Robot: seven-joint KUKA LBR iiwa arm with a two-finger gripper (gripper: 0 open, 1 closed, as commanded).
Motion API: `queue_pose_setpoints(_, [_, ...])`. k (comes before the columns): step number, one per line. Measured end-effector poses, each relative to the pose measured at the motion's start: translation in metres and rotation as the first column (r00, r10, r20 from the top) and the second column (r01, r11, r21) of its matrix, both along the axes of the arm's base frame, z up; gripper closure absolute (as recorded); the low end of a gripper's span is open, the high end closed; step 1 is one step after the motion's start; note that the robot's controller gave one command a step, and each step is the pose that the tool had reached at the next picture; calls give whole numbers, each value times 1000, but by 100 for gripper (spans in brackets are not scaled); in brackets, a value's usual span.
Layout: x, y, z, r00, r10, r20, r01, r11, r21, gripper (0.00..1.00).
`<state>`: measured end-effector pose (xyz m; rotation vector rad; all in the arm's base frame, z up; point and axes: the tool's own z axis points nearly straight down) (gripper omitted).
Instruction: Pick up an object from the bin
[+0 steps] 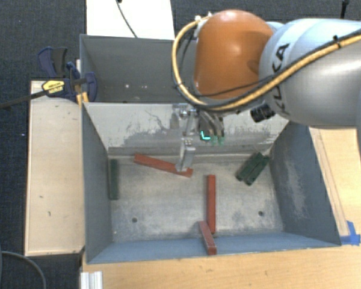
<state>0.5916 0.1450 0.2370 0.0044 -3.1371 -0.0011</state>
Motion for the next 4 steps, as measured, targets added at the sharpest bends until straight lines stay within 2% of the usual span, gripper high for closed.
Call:
queue_pose_setpoints(1, [-4,-62,-101,986,164,0,-164,986,-1,0])
queue_pose_setpoints(2, [0,-70,-168,943,-332,2,332,943,-1,0])
queue_pose_setpoints(3, [1,-69,-166,943,-333,6,333,943,1,100])
queue_pose_setpoints(4, [-6,-93,-32,829,-559,11,559,829,4,100])
